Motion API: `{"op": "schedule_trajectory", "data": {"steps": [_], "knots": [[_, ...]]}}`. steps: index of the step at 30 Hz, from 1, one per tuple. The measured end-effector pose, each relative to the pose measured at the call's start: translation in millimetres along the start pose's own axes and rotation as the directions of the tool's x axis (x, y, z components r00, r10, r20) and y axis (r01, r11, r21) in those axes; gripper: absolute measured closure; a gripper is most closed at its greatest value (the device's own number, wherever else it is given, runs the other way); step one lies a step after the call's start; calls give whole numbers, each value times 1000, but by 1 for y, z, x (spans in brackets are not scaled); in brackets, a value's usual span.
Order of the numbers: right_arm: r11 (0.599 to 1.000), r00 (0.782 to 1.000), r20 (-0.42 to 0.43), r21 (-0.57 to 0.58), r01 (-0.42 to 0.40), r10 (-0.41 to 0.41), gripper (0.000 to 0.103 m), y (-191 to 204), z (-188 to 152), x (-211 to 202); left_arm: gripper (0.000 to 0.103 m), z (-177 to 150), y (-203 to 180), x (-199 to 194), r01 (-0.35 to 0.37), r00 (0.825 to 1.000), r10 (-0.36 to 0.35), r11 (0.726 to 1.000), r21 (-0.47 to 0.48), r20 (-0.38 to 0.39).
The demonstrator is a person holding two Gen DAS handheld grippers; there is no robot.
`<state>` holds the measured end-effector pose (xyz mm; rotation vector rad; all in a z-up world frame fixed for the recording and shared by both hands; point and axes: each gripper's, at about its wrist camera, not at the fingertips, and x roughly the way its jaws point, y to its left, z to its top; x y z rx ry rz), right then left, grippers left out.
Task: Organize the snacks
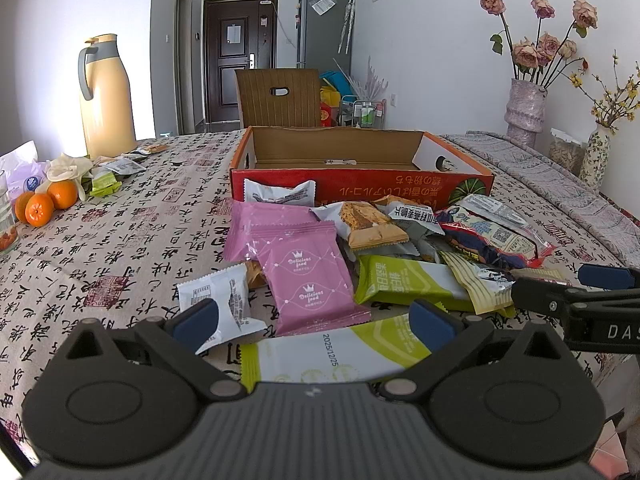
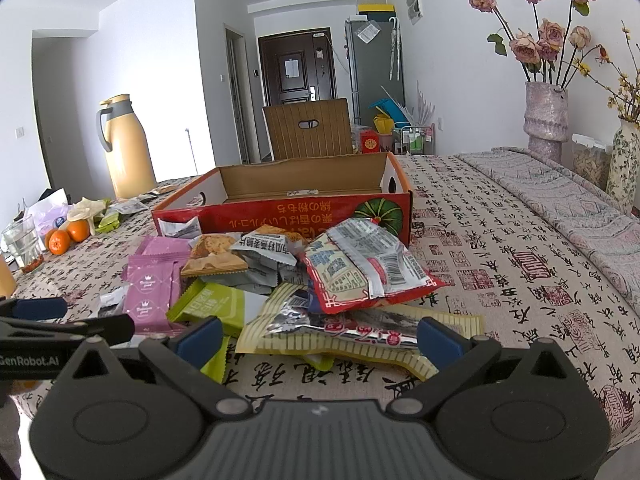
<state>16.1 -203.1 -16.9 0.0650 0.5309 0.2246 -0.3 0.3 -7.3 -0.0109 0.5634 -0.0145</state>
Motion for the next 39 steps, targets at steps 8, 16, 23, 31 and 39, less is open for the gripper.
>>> {"op": "schedule_trajectory", "data": {"steps": [8,16,23,31,39], "knots": [[1000,1000,4,0,-3,3,0,0,-1,0,0,-1,0,1,0,1000,0,1000,1,1],[999,998,36,-6,45,-45,0,-5,8,6,0,4,3,6,-1,1000,1,1000,0,-2],[995,996,47,-61,84,-81,0,-10,24,18,0,9,10,12,-8,1000,7,1000,-8,-12],[986,997,-3,-146,82,-83,0,-10,43,50,0,16,19,18,-32,999,32,999,-12,-8],[975,994,-83,-216,58,-77,0,-6,57,86,0,20,27,29,-37,999,36,999,-34,-23]]}}
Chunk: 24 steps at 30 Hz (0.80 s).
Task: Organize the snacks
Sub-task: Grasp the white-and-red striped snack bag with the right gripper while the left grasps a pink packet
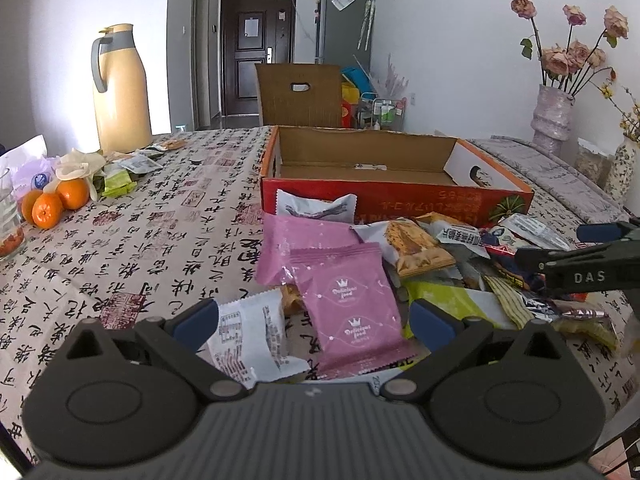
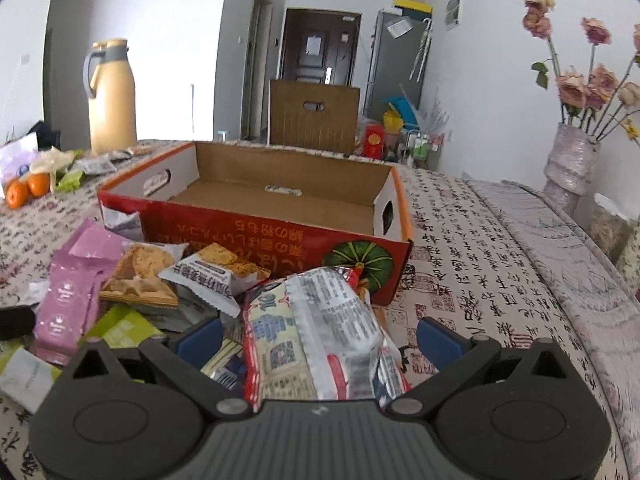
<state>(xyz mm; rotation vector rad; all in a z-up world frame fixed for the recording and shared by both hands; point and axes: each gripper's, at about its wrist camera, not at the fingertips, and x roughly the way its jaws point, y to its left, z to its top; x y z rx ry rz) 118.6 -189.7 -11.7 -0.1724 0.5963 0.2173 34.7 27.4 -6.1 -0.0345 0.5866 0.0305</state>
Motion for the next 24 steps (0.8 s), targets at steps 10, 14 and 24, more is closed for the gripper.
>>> {"op": "schedule_trajectory", "data": {"steps": [10,14,24], "knots": [[1000,994,-107,-3,-30,30,19,-6,2,34,0,1,6,10,-14,1000,13,1000,-18,-28],[999,995,-88,-8,-38,37,26,-6,0,29,0,2,4,13,-15,999,14,1000,-21,-36],[999,999,9,17,-37,37,42,-9,-7,5,0,8,-5,26,-28,998,26,999,-28,-64]]}}
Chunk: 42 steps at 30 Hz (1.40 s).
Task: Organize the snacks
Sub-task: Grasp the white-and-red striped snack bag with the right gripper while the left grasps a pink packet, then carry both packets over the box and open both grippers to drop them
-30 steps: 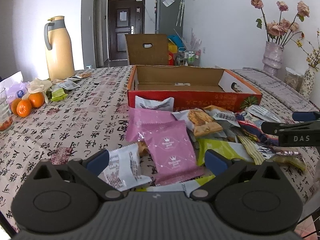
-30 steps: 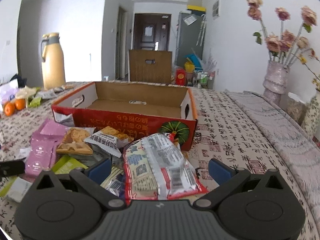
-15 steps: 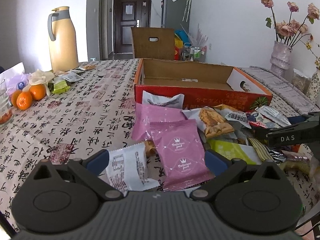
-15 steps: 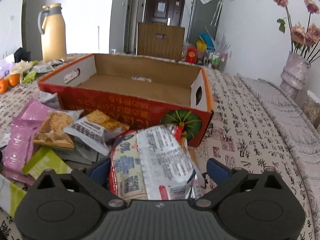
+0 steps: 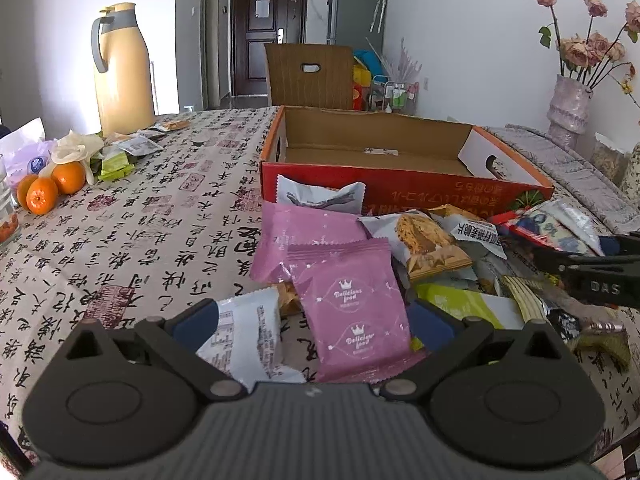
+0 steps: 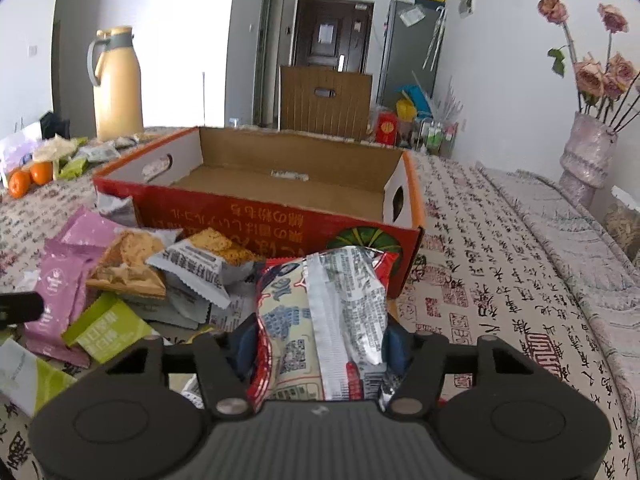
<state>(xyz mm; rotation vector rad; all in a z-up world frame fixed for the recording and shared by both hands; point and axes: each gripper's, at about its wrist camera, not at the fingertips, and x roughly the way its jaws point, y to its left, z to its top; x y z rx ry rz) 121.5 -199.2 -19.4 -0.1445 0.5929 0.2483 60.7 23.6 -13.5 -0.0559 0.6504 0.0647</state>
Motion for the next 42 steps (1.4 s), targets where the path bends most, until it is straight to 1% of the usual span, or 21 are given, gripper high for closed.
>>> {"op": "schedule_trajectory", "data": {"steps": [5,8,11,12,14,17,19,22,28,34,38,42], "knots": [[998,997,75,66,9,-14,42,-6,-3,-15,0,6,-9,11,-32,999,32,999,-3,-19],[994,993,114,106,7,-19,42,-8,-7,-25,0,7,-16,18,-63,997,63,998,0,-34],[989,991,136,149,-8,-12,42,-11,-12,-32,1,9,-20,24,-73,996,73,997,-2,-47],[987,990,141,159,-12,-11,42,-12,-14,-34,3,9,-21,25,-77,996,77,997,-4,-48],[986,989,150,168,-15,-10,42,-12,-17,-38,4,10,-23,27,-79,995,79,997,-13,-53],[985,988,156,171,-22,-5,42,-10,-20,-41,15,11,-23,28,-73,996,71,997,-26,-59],[985,987,158,172,-25,-2,42,-10,-22,-44,26,10,-24,31,-68,995,65,997,-29,-71],[985,987,161,170,-26,-1,42,-9,-25,-45,36,9,-27,34,-55,995,52,998,-27,-89],[986,985,170,168,-18,-11,42,-13,-25,-46,41,9,-26,32,-58,995,56,998,-25,-81],[986,982,187,164,-18,-13,42,-20,-20,-45,42,13,-26,22,-66,996,65,998,-18,-56],[987,976,216,156,-26,-9,42,-23,-14,-46,42,18,-26,12,-72,997,72,997,-18,-30],[987,966,260,157,-42,0,42,-27,-5,-49,42,29,-27,-1,-74,997,74,997,-5,1]]}}
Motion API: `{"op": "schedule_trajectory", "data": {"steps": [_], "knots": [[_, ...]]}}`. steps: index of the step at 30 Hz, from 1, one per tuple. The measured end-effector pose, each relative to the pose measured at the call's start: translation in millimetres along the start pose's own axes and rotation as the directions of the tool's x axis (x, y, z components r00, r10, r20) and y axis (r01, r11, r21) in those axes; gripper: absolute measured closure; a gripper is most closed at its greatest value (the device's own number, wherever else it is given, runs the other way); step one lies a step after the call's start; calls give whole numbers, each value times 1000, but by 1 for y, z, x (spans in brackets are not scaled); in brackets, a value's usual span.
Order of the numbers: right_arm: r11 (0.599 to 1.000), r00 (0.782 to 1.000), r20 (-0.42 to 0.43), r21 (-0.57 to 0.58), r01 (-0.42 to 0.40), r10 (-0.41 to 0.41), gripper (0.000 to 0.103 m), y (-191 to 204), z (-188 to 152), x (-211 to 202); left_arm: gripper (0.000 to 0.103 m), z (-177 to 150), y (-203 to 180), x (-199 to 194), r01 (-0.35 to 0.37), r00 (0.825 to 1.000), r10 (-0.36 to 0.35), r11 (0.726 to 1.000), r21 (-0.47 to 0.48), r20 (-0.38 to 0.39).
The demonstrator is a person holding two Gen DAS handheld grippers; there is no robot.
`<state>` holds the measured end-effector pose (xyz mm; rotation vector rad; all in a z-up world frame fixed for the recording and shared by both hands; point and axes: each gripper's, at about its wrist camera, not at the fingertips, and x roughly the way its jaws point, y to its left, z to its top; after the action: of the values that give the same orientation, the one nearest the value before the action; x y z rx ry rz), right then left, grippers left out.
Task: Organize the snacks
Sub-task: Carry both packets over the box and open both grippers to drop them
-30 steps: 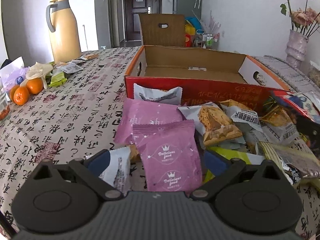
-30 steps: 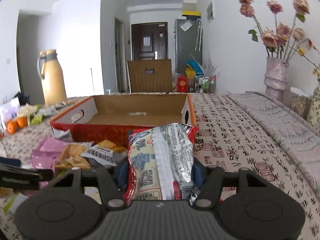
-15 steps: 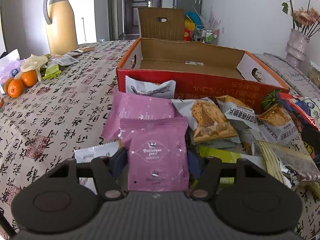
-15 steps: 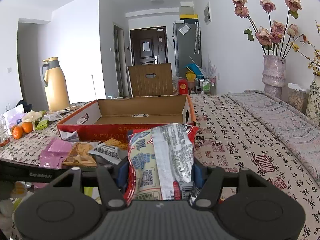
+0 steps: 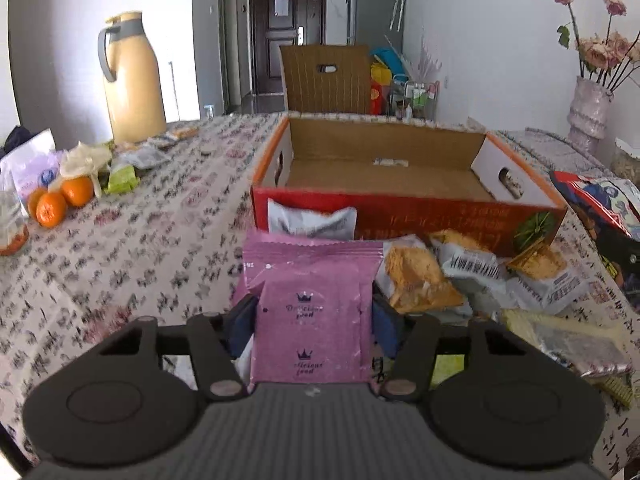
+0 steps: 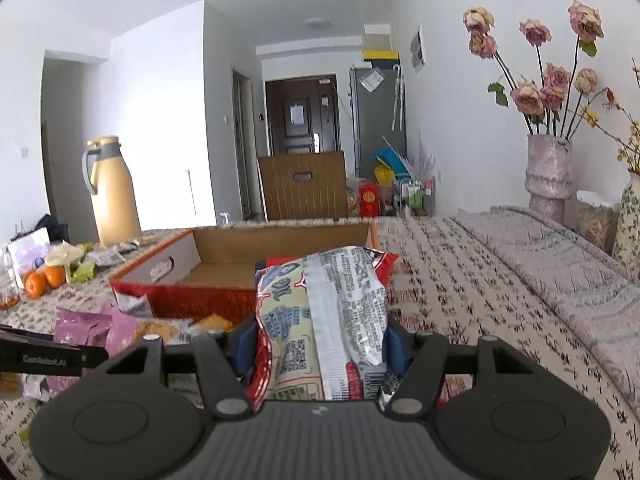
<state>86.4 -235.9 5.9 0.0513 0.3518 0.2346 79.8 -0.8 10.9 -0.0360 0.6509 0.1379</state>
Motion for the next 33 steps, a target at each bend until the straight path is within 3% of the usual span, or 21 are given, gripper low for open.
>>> {"op": "schedule_trajectory", "data": {"steps": [6,11,17,33], "knots": [[998,997,80,59,0,-5,42,-9,22,2,42,28,0,-21,17,996,-19,1000,24,82],[997,997,83,81,-4,-3,42,-8,43,12,42,56,-9,-30,30,988,-36,999,42,148],[998,998,60,64,-14,10,42,3,56,30,42,75,-14,-17,59,989,-60,998,8,138],[1000,1000,-30,3,-4,4,42,35,84,108,42,130,-10,40,33,986,-26,999,-38,164]]}}
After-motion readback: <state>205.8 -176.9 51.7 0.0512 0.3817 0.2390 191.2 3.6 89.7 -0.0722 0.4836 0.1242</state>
